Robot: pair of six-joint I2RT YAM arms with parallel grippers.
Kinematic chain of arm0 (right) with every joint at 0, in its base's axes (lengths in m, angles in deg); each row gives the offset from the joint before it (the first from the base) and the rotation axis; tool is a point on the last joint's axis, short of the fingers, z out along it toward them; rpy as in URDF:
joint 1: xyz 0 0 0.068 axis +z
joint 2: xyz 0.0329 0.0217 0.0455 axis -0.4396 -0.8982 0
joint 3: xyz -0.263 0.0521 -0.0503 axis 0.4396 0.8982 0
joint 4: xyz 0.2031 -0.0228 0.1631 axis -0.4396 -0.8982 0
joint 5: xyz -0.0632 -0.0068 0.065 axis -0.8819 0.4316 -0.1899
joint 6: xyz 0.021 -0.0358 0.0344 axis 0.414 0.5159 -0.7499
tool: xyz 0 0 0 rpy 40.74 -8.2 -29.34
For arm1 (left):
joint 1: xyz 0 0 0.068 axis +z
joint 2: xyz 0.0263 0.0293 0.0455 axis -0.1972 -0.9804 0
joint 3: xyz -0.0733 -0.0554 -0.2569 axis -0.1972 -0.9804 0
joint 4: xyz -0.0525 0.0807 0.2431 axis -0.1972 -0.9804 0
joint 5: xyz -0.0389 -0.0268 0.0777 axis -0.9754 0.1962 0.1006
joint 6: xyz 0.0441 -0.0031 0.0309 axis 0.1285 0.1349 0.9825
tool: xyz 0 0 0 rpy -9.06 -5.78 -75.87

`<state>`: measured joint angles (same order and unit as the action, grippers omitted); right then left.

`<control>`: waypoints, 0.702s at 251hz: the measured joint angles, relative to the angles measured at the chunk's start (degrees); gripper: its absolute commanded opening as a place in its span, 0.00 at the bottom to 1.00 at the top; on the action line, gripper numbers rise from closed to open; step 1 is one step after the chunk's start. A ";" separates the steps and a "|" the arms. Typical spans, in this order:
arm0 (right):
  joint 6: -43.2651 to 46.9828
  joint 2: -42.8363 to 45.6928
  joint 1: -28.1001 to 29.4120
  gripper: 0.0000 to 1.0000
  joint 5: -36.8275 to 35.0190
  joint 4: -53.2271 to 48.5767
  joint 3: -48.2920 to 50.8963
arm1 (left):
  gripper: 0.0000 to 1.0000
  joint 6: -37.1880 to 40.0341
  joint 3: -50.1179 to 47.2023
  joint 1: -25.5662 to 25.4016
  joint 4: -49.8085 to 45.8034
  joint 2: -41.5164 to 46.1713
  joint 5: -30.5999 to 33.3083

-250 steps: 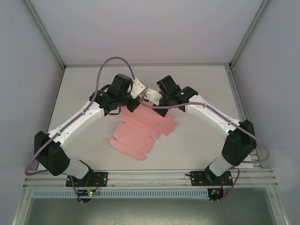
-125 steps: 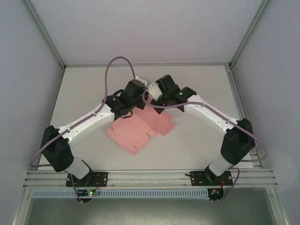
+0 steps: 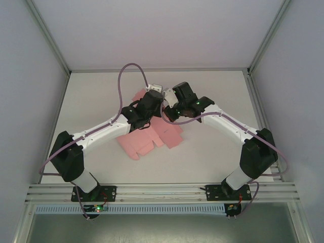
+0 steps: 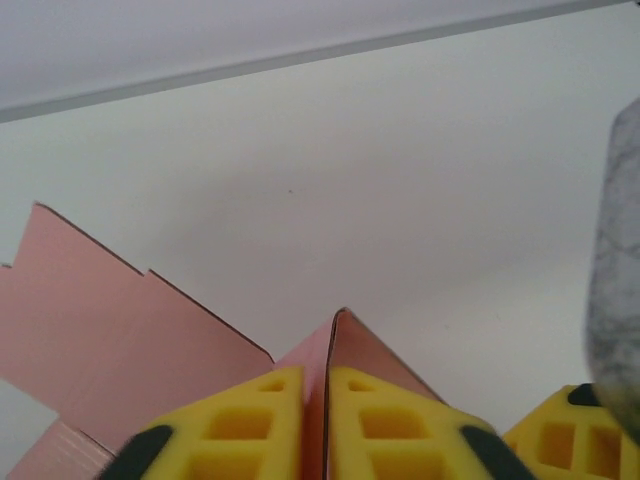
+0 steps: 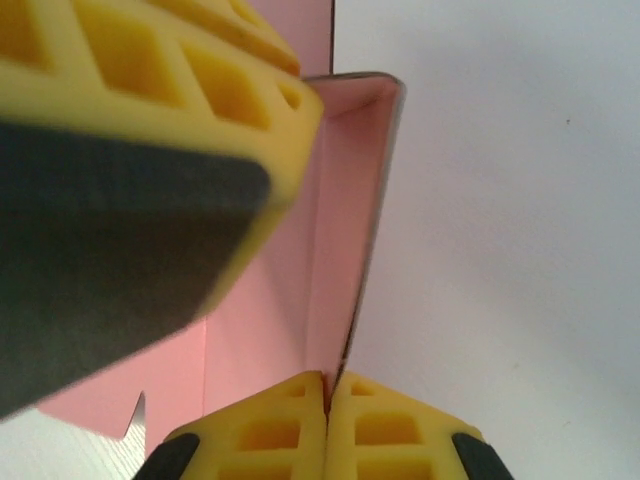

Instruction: Assemble paper box

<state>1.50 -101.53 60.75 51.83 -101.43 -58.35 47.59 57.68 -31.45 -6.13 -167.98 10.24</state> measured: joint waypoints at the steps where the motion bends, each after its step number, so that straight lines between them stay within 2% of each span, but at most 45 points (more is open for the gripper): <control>1: 0.07 0.02 -0.02 0.00 0.02 0.04 0.02 | 0.30 -0.02 0.00 0.00 0.02 0.02 -0.04; 22: 3.15 1.14 -0.57 0.00 0.70 -0.24 0.31 | 0.52 1.73 -0.02 -0.37 -0.44 1.22 -0.42; 39: 6.47 2.49 -1.25 0.00 1.68 -0.09 0.70 | 0.83 3.23 -0.76 -0.50 -1.36 3.61 -1.14; 44: 6.95 2.89 -1.49 0.00 2.03 -0.15 0.83 | 0.89 3.26 -1.36 -0.44 -1.79 4.70 -1.25; 54: 9.11 3.91 -2.08 0.00 2.73 0.07 1.20 | 0.93 3.56 -2.75 -0.07 -2.78 7.43 -1.99; 59: 9.79 4.37 -2.36 0.00 3.04 0.28 1.36 | 0.99 3.65 -3.80 0.22 -3.02 9.01 -2.51; 75: 12.74 5.73 -3.19 0.00 4.20 0.98 1.97 | 1.00 3.85 -6.95 1.68 -4.37 14.69 -4.04; 94: 15.34 6.75 -4.07 0.00 5.53 1.57 2.73 | 1.00 3.65 -10.97 5.75 -5.66 22.62 -5.77; 120: 17.29 6.91 -5.07 0.00 7.91 2.14 3.32 | 1.00 2.12 -16.11 14.45 -7.13 33.29 -8.04; 138: 18.43 6.91 -5.53 0.00 9.99 2.49 3.58 | 1.00 0.94 -18.75 20.39 -8.28 37.64 -9.88; 153: 19.26 6.91 -5.79 0.00 11.87 2.84 3.80 | 1.00 -0.26 -20.63 24.94 -8.72 39.12 -13.49; 176: 20.09 6.91 -6.25 0.00 14.64 2.86 3.80 | 1.00 -1.95 -23.67 30.64 -7.17 38.36 -23.85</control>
<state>21.59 -94.62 54.50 66.48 -98.57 -54.55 45.64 34.01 -0.81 -13.30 -129.62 -13.60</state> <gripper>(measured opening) 0.047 0.998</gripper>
